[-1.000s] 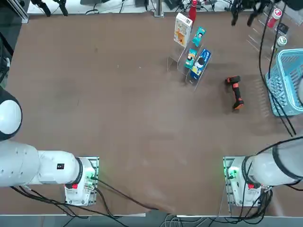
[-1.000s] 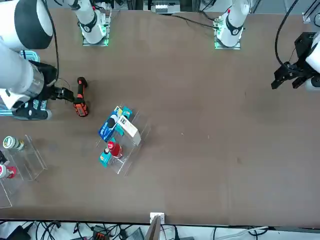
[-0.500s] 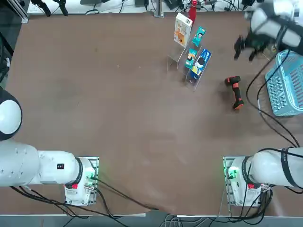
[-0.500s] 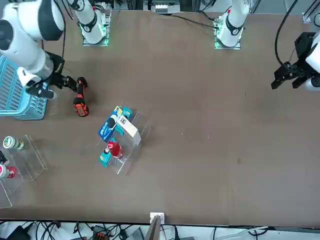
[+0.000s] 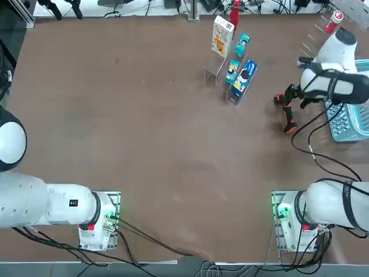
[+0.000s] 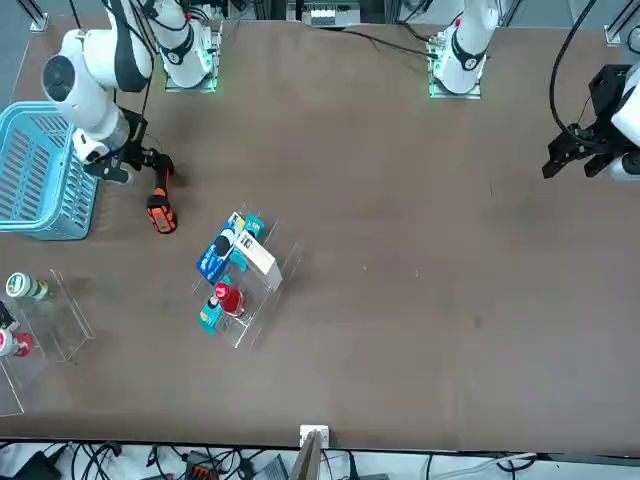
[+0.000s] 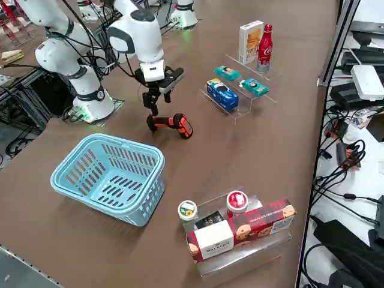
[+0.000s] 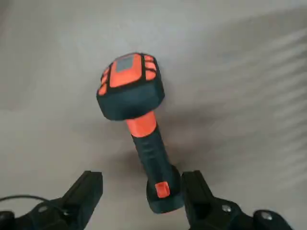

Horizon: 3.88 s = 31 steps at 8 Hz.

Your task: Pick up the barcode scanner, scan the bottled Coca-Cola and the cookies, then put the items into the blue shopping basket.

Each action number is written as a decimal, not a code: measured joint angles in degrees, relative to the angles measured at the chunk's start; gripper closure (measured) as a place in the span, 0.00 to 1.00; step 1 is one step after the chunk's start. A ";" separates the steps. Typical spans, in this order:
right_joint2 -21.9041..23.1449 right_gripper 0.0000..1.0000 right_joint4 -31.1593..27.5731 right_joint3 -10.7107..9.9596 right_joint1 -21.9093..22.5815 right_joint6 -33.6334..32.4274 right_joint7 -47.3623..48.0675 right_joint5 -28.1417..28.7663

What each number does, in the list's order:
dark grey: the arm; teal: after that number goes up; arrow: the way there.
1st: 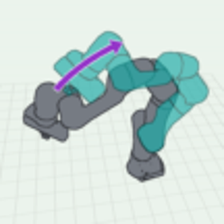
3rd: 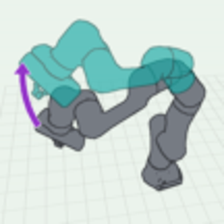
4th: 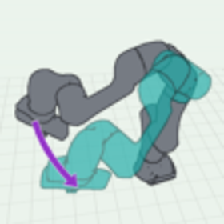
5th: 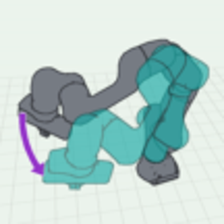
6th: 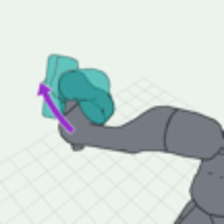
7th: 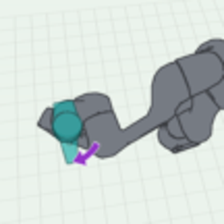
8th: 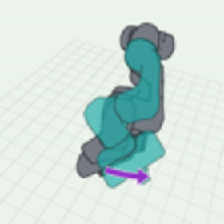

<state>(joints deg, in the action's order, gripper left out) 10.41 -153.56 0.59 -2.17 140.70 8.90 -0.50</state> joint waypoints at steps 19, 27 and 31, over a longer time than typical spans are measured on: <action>1.50 0.56 16.04 1.15 -0.46 -14.30 -7.73 5.58; -5.17 0.56 22.05 1.62 2.52 -15.36 -39.82 56.89; -13.32 0.56 22.45 1.45 2.56 -15.35 -48.40 76.96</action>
<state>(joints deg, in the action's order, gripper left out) -2.91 -131.11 2.03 0.38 125.35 -39.49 76.45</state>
